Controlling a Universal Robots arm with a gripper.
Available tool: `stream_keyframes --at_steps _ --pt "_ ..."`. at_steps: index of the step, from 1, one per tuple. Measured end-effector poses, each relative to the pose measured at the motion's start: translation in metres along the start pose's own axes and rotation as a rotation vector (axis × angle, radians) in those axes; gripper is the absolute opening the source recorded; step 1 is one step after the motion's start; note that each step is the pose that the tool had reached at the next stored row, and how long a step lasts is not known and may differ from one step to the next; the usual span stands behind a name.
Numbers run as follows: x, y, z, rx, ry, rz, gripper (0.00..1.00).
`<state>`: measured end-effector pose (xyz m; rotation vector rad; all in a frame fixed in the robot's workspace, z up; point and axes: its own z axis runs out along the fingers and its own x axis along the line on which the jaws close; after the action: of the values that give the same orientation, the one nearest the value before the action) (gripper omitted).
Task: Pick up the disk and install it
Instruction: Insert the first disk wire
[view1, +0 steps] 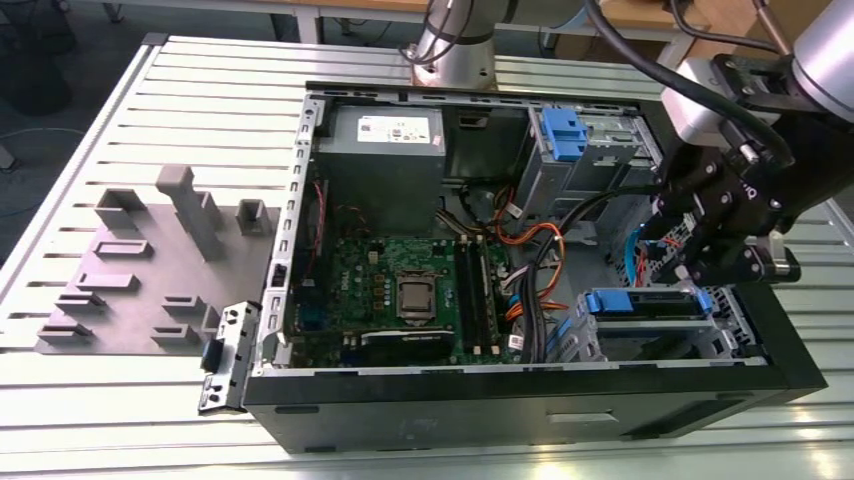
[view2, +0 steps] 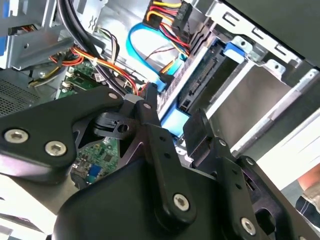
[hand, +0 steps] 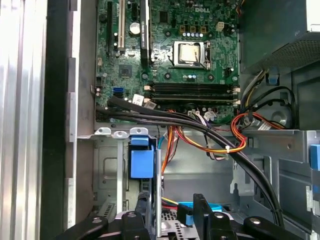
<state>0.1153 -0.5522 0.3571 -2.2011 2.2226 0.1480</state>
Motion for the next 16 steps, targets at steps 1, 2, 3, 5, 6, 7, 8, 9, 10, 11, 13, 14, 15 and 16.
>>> stream_keyframes --at_steps 1,2,3,5,6,7,8,9,10,11,13,14,15,16 --pt "-0.0004 -0.0008 0.0010 0.0000 -0.0001 0.000 0.48" --pt "-0.0007 -0.0018 0.0017 0.0000 -0.0001 0.000 0.48" --pt "-0.0009 -0.0030 0.0024 0.0000 -0.0001 0.000 0.48" --pt "-0.0011 -0.0052 0.0036 0.0000 -0.0001 0.000 0.48" --pt "-0.0012 -0.0060 0.0039 0.0000 0.0001 0.000 0.48" --pt "-0.0012 -0.0070 0.0040 0.0000 0.0002 0.000 0.48" --pt "-0.0013 -0.0079 0.0042 0.0000 0.0001 0.000 0.48" --pt "-0.0013 -0.0085 0.0043 0.0000 0.0001 0.000 0.48" --pt "-0.0012 -0.0088 0.0049 0.0000 0.0000 0.000 0.48" --pt "-0.0011 -0.0088 0.0061 0.0000 -0.0001 0.000 0.48" --pt "-0.0009 -0.0090 0.0086 0.0000 0.0000 0.000 0.48" --pt "-0.0009 -0.0091 0.0093 0.0000 0.0000 0.000 0.48" --pt "-0.0009 -0.0092 0.0095 0.0000 0.0002 0.000 0.48" --pt "-0.0009 -0.0092 0.0094 0.0000 0.0003 0.000 0.48"
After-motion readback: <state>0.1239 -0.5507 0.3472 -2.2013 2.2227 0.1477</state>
